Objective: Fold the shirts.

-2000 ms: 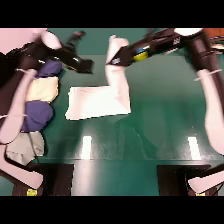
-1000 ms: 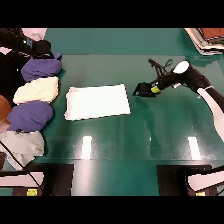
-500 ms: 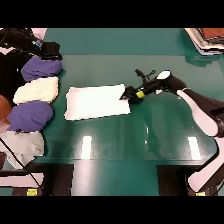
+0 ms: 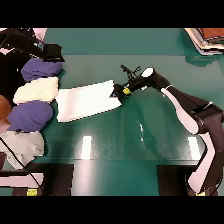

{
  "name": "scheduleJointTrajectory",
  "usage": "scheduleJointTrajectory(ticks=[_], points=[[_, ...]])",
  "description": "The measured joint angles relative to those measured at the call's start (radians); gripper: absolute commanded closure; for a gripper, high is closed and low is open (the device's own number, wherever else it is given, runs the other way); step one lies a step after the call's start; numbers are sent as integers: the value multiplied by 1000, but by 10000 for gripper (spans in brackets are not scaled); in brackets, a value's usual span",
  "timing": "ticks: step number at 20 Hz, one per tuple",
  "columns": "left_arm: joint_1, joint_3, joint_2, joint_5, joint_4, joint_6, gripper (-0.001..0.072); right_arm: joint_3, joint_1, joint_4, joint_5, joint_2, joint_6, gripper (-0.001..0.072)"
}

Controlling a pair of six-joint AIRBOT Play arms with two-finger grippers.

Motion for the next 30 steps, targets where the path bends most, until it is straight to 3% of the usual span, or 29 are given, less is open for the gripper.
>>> scheduleJointTrajectory(ticks=[6, 11, 20, 25, 26, 28, 29, 30], points=[[-77, 0, 0, -5, -8, 0, 680, -61, -181, -170, -10, 199, 24, 702], [-135, 0, 0, -1, -11, 0, 680, -281, -534, -283, -21, 471, 36, 702], [-206, 0, 0, 74, -13, -2, 680, -692, -1295, -317, -173, 862, 80, 701], [-212, 0, 0, 103, -15, -6, 680, -875, -1497, -318, -215, 963, 89, 699], [-214, 0, 0, 105, -15, -6, 680, -897, -1514, -319, -215, 968, 89, 675], [-214, 0, 0, 106, -15, -7, 680, -910, -1535, -334, -191, 963, 79, 328], [-214, 0, 0, 107, -15, -7, 680, -899, -1541, -366, -159, 953, 76, 249], [-214, 0, 0, 107, -15, -7, 680, -877, -1546, -411, -121, 939, 72, 229]])
